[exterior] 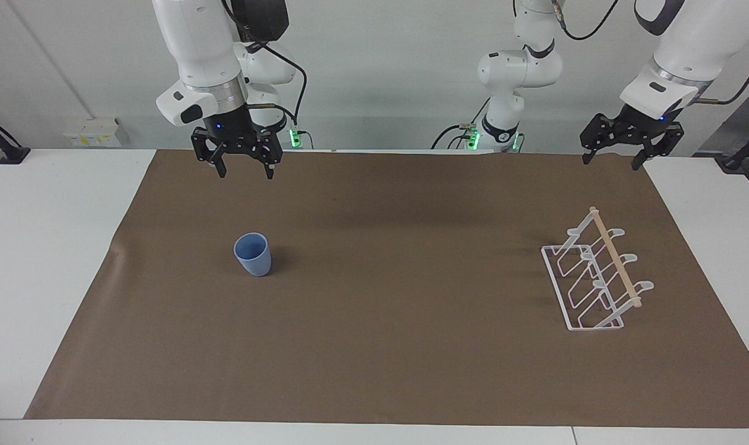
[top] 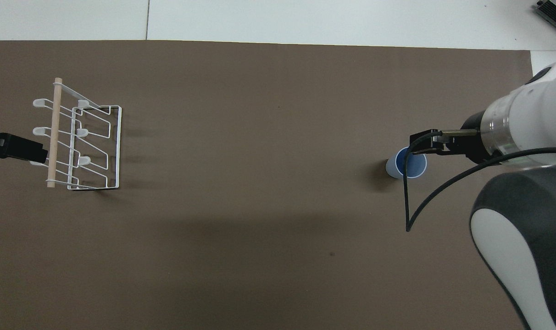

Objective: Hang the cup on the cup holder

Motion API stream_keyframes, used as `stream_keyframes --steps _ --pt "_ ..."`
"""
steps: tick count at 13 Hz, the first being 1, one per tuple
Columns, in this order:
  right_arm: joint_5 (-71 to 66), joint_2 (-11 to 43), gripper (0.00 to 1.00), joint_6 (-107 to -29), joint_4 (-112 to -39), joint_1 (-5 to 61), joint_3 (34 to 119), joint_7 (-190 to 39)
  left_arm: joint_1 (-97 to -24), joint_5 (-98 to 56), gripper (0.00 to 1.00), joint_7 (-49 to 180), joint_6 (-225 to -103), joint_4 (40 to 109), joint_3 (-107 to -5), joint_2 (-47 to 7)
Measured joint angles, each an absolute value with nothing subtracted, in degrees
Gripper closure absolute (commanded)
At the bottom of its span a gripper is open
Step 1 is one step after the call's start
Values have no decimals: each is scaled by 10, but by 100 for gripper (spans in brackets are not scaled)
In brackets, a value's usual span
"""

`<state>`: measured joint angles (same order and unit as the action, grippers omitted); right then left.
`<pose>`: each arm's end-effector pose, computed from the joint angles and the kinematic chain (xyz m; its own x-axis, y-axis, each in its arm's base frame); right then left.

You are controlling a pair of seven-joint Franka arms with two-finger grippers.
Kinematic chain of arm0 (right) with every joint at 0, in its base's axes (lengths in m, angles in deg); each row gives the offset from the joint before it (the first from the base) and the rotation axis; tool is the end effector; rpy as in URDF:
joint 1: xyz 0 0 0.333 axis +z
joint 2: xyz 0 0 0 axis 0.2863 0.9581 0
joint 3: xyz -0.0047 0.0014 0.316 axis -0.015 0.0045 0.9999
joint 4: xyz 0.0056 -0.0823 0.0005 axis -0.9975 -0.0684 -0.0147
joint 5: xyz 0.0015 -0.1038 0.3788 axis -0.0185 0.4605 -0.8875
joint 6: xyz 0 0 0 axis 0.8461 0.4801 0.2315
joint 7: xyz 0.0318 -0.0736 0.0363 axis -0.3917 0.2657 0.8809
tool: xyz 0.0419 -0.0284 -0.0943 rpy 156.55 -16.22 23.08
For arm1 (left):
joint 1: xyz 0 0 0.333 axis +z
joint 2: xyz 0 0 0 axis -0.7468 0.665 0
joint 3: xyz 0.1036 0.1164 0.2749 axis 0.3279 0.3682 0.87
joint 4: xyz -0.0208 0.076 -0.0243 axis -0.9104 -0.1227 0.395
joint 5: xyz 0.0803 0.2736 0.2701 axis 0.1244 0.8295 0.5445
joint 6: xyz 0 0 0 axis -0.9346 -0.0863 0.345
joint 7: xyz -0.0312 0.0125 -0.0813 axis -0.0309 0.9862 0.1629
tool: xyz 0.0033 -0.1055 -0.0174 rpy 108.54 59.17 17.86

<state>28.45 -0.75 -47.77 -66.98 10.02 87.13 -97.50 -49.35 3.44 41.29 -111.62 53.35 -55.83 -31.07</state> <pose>0.5461 0.1090 0.6116 0.9960 -0.0576 0.0688 -0.0573 -0.9983 -0.0063 0.5384 -0.0350 0.6474 0.9769 -0.2133 -0.0093 -0.2133 -0.9770 0.0066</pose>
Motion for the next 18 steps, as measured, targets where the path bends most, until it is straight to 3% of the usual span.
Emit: stream_keyframes --steps 14,18 --pt "284 -8 0 -479 -681 90 871 -975 -493 34 0 413 -1114 533 -557 -312" --pt "284 -10 0 -526 -712 90 872 -975 -493 34 0 413 -1114 533 -557 -312"
